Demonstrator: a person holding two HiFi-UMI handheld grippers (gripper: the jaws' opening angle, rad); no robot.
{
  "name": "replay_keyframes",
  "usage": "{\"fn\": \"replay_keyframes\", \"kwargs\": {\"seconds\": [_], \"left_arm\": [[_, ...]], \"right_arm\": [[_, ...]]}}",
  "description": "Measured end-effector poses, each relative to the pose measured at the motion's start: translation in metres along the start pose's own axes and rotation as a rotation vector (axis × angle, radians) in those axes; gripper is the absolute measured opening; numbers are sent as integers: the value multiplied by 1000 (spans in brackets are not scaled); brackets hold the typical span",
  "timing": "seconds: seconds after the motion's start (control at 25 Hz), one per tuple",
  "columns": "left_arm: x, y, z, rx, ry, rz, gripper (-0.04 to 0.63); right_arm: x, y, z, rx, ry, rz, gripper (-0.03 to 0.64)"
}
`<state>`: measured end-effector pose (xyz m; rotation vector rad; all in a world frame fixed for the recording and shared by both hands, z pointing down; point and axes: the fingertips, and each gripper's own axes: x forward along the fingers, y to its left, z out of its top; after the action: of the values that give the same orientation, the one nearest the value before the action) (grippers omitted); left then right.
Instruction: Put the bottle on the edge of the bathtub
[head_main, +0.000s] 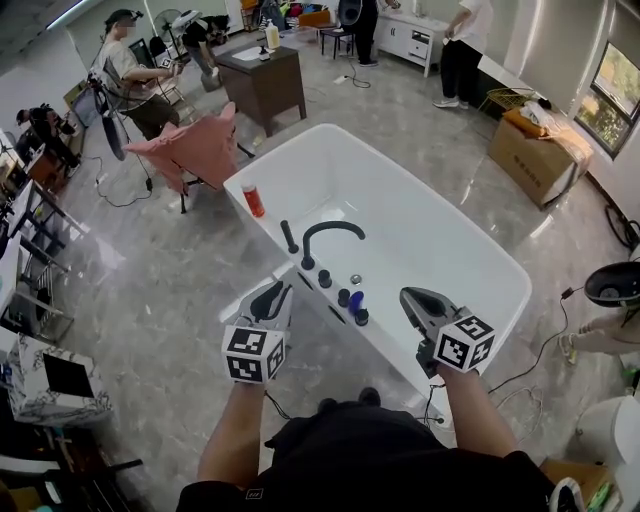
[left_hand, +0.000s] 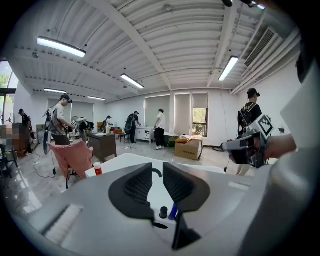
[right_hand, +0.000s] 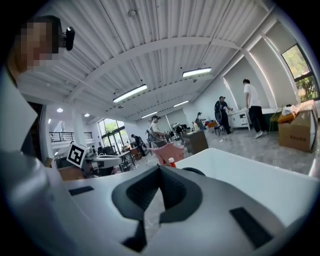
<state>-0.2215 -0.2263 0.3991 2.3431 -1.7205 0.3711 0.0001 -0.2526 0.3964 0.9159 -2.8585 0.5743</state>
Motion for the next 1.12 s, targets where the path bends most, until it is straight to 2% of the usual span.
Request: {"fn": "replay_keyframes", "kwargs": {"seconds": [0.16, 0.36, 0.6, 1.12], "left_arm": [[-7, -2, 4, 9, 1, -18, 58], [-12, 1, 9, 1, -2, -19, 17], [-11, 6, 16, -78, -43, -13, 12], [1, -2, 12, -80, -21, -41, 12]], "right_arm": [[-2, 11, 18, -86, -45, 7, 10], [1, 27, 32, -137, -77, 40, 9], [5, 34, 34, -140, -81, 62, 9], [7, 32, 32, -126, -77, 67, 9]]}}
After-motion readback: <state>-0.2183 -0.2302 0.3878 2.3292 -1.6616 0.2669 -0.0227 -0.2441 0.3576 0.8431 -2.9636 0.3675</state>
